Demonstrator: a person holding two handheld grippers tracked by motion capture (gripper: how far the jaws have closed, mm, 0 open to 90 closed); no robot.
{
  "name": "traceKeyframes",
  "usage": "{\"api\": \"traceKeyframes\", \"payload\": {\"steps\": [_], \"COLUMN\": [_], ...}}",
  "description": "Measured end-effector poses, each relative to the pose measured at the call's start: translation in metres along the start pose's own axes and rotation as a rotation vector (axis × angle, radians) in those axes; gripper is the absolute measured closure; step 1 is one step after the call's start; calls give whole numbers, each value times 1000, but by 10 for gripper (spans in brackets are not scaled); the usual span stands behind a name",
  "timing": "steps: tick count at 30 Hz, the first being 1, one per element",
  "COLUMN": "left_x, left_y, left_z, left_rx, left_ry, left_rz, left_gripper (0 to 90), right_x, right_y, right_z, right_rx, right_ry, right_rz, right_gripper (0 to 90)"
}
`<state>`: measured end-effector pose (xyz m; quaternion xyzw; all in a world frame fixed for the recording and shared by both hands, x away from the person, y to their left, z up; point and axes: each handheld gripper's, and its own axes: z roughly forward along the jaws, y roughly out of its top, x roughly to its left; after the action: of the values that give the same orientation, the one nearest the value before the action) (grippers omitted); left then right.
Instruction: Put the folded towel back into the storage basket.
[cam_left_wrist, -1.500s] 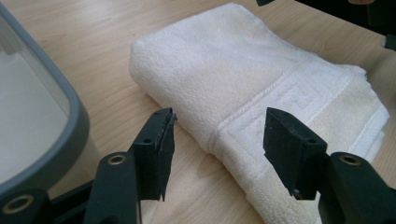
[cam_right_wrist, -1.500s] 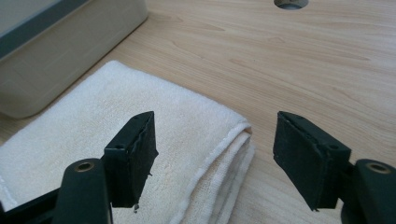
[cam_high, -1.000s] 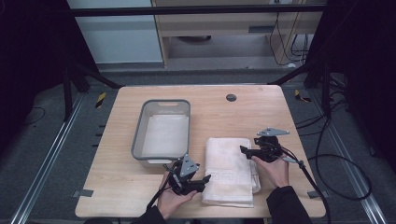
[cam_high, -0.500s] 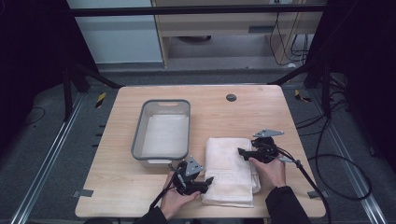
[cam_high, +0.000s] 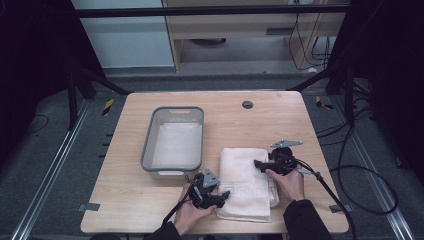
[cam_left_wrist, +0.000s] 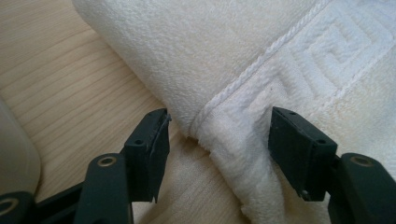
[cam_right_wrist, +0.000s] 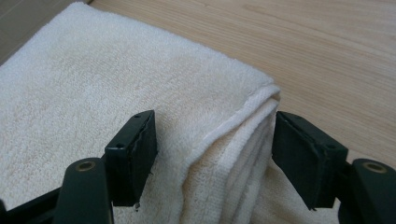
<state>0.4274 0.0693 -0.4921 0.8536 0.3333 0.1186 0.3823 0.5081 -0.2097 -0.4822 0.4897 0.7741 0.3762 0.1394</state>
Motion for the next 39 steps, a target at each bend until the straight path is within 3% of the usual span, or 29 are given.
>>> {"api": "traceKeyframes", "payload": {"steps": [8, 18, 28, 33, 39], "left_x": [2, 3, 7, 5, 4], "left_y": [0, 2, 3, 3, 2], "left_z": [4, 5, 7, 6, 4], "left_rx": [18, 34, 50, 40, 28], "left_ry": [-27, -79, -151, -152, -150], "left_rz": [-31, -53, -101, -103, -95], "left_gripper": [413, 522, 650, 730, 770], "right_x": [0, -1, -1, 0, 1], "right_y": [-2, -2, -1, 0, 1], "right_z": [6, 9, 9, 7, 1], "right_rx": [28, 47, 60, 53, 34], "right_ry": [7, 35, 99, 121, 129], "right_rz": [12, 41, 73, 90, 99], "right_gripper": [323, 371, 545, 658, 694]}}
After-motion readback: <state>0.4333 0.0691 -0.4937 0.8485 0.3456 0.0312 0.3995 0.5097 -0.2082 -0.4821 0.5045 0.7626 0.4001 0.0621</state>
